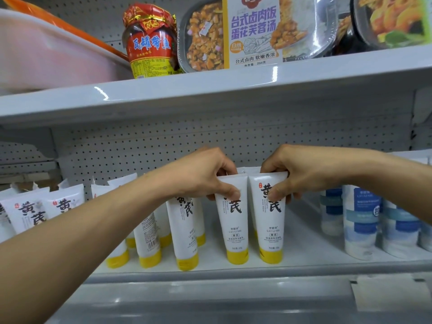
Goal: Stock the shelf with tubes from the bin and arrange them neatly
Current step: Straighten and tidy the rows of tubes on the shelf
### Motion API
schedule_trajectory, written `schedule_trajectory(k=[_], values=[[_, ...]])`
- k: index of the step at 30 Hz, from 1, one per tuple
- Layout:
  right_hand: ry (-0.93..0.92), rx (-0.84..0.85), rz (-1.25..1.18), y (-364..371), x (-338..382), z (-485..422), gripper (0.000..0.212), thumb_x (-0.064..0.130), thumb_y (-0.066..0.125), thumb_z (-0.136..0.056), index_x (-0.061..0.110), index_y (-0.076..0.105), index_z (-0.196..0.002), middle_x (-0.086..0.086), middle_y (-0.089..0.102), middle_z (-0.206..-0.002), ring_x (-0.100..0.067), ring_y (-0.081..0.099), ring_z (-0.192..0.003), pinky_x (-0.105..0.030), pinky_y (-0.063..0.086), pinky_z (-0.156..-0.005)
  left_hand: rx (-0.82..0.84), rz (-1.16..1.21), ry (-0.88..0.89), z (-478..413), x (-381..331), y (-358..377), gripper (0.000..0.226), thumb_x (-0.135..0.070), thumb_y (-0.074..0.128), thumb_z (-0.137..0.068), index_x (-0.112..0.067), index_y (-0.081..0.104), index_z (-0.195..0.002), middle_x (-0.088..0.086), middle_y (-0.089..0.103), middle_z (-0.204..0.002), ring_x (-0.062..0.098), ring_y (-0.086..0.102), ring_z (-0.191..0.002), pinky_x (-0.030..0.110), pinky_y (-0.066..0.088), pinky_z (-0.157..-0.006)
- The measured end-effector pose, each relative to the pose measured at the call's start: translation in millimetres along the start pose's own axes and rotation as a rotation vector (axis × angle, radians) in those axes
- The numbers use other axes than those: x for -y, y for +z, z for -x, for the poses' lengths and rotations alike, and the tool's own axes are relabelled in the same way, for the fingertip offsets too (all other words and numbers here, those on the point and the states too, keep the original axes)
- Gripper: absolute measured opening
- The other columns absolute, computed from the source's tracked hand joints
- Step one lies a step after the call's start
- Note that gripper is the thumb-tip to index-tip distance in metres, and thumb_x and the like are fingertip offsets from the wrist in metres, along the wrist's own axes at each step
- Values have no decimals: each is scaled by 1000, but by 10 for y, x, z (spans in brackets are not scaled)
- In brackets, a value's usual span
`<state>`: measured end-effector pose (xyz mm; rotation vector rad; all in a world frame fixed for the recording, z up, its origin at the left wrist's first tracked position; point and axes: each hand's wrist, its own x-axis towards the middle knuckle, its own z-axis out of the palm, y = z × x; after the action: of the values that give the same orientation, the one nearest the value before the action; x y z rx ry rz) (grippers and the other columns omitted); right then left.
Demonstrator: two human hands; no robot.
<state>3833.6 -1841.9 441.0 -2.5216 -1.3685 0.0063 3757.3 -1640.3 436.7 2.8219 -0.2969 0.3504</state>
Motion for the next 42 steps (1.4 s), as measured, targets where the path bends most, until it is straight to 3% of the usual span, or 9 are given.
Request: schedule_trajectory(k=[7,15,23,37,42], values=[[-6,26,1,-11,16,-8,8,27,71,-85,22,68,-91,7,75,-83,-7,70,-66,-22,57,-61,-3,-9,-29,39,-17,5,17,-36,78,-77,-23,73,-88,-8,74,-79,11,69,-64,26,57,-62],[-11,30,-18,-16,1,25,12,33,72,-83,27,66,-91,12,73,-82,-5,69,-68,-23,58,-63,23,-2,-25,63,-27,17,21,-37,79,-77,-26,71,-93,-8,74,-83,18,70,-70,41,59,-70],[-16,17,-52,-31,-17,43,7,29,71,-85,24,67,-89,15,74,-80,-3,70,-66,-16,52,-58,36,30,-35,61,-22,16,16,-29,77,-80,-23,73,-93,-7,75,-85,16,71,-74,40,60,-72],[-7,8,-111,-6,-53,29,13,25,73,-84,18,70,-95,9,76,-87,-6,73,-72,-26,61,-70,34,55,-59,79,-25,22,15,-27,77,-80,-23,73,-94,-7,75,-85,17,72,-77,40,60,-75],[6,17,-63,-15,-38,36,13,29,71,-85,22,68,-95,11,75,-87,-4,72,-73,-26,61,-71,33,37,-81,93,-56,21,18,-30,78,-80,-23,72,-96,-6,75,-86,16,72,-75,40,60,-76]])
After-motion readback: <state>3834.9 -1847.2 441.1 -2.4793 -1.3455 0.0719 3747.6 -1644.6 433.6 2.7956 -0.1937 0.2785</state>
